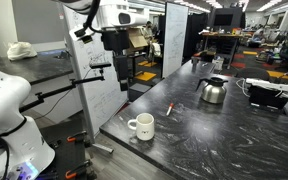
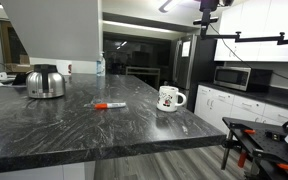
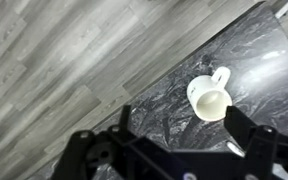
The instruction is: Move the marker closer to the cup
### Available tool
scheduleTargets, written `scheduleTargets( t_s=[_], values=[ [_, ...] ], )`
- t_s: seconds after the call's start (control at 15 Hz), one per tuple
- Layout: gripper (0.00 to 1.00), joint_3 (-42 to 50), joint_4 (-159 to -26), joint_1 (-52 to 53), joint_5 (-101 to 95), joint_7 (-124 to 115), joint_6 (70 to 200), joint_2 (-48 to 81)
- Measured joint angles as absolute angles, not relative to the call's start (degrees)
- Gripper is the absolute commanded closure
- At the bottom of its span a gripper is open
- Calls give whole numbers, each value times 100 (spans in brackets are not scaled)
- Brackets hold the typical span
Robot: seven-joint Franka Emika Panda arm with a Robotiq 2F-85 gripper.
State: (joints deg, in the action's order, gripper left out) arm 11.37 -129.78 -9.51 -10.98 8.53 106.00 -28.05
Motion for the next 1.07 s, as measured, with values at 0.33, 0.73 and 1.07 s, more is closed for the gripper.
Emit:
scheduleTargets(
  t_s=[0.33,0.73,1.07],
  values=[
    [0,1113,-12842,-613,-1030,1106,11404,-2255],
    [0,963,-12426,-368,-967,1258,12430,-1235],
    [0,697,-11862,-197,-826,1958,12832,-386]
  ],
)
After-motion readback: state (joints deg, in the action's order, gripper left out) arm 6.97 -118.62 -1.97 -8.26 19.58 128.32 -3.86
